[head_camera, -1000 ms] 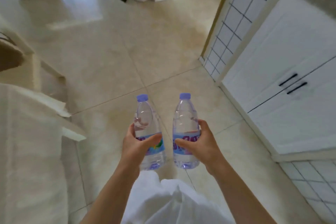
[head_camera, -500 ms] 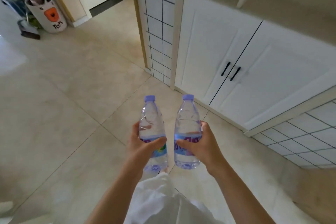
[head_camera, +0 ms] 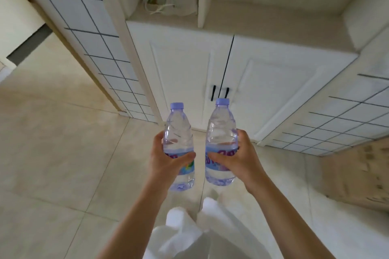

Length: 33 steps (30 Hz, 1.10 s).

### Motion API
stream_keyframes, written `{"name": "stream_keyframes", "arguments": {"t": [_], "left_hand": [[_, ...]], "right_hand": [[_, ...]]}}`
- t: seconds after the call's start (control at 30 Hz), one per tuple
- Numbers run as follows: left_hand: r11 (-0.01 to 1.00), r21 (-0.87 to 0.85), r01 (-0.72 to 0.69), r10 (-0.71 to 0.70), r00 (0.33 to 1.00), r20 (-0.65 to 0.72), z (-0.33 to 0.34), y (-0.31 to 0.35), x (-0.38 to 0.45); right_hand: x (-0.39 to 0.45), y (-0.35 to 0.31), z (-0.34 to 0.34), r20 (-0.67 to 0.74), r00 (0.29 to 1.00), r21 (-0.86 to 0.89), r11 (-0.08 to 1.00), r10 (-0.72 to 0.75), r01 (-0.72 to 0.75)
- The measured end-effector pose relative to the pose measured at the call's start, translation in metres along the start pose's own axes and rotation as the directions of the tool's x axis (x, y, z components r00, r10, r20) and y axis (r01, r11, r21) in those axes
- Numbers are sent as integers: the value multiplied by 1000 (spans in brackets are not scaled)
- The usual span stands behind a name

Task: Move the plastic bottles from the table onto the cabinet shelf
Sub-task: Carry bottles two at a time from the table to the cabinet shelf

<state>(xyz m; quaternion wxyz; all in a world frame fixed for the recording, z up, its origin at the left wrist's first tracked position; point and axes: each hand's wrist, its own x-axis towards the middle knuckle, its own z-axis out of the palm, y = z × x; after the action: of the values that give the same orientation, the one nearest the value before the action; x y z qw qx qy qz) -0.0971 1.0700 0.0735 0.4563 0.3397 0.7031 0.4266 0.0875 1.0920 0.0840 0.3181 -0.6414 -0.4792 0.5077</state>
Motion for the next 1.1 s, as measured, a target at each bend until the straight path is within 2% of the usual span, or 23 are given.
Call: {"name": "stream_keyframes", "arguments": {"t": [0.2, 0.43, 0.7, 0.9, 1.1], "left_hand": [[997, 10, -71, 70, 993, 96, 72, 38, 61], [992, -18, -123, 124, 991, 58, 151, 90, 125], [984, -11, -180, 181, 983, 25, 190, 152, 192], [939, 27, -342, 342, 940, 9, 201, 212, 252], [882, -36, -471, 472, 881, 42, 212, 255, 300]], "right_hand": [[72, -15, -47, -92, 996, 6, 1000, -11, 12], [167, -44, -110, -90, 994, 10, 998, -65, 66], [250, -93, -145, -102, 979, 36, 983, -176, 181], [305, -143, -152, -196, 925, 67, 937, -324, 342], [355, -176, -146, -296, 836, 30, 870, -463, 492]]}}
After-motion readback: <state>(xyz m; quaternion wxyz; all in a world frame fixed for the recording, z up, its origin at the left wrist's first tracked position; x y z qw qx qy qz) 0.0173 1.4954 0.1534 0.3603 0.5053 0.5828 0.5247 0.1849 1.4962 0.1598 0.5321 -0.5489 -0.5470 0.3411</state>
